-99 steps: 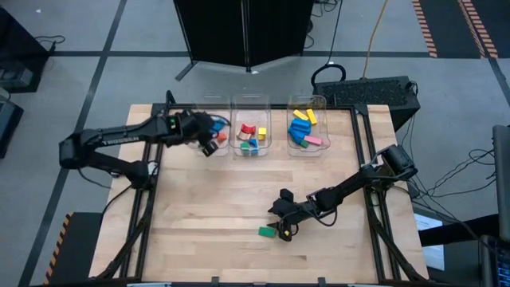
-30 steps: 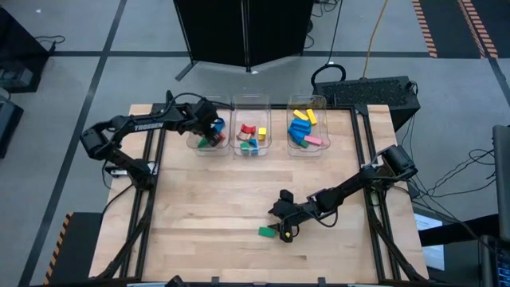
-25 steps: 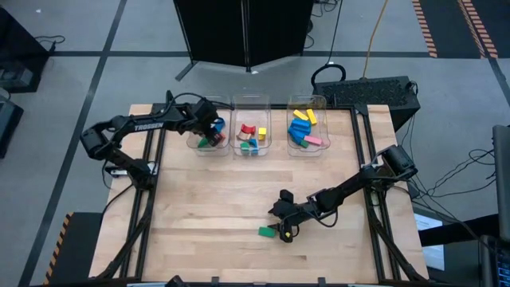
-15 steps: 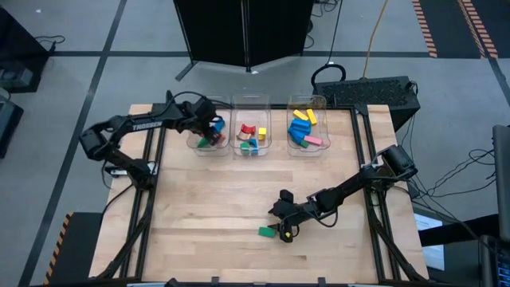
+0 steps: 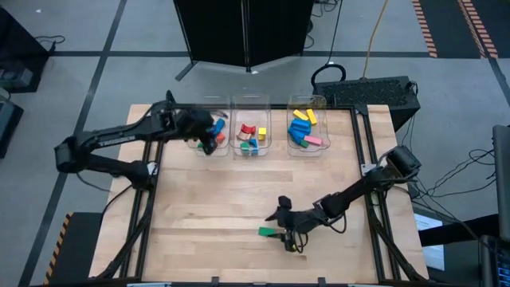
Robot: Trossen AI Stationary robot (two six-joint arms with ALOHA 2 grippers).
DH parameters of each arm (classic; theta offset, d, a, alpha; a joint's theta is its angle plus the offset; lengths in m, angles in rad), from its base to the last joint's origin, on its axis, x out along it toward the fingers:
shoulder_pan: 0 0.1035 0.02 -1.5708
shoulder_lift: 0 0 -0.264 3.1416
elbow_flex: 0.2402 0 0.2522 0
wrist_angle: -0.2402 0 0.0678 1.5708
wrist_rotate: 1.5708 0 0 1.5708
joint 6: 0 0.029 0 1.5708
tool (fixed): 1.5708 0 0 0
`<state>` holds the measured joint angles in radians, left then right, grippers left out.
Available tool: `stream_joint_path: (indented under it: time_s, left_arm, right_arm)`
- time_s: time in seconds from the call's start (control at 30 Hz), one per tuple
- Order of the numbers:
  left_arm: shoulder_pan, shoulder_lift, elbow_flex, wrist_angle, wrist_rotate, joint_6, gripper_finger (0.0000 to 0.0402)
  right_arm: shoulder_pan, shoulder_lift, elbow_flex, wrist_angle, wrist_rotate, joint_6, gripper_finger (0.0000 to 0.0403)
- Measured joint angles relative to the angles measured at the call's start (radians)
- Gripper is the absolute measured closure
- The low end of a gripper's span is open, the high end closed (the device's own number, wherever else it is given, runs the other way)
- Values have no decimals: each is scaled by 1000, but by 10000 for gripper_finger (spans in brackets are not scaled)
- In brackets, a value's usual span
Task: Sort blocks by size
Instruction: Put the green triangular block into the left transparent bin
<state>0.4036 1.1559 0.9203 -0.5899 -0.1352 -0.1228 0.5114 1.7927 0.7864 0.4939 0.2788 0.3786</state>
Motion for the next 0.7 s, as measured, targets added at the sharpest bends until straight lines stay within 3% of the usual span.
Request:
stream_joint_path:
  time_s: [0.2, 0.33, 0.5, 0.7]
  left_arm:
    - [-253, -46, 0, 24, -12, -32, 201]
    - [-451, -33, 0, 84, -100, -53, 201]
    - [-678, 31, 0, 221, -205, -46, 201]
    - [-824, 171, 0, 370, -242, -28, 201]
  right_arm:
    - [48, 14, 0, -19, 68, 15, 154]
    - [84, 28, 0, -36, 154, 56, 154]
    - [120, 41, 0, -59, 238, 103, 154]
    - [132, 41, 0, -63, 248, 118, 154]
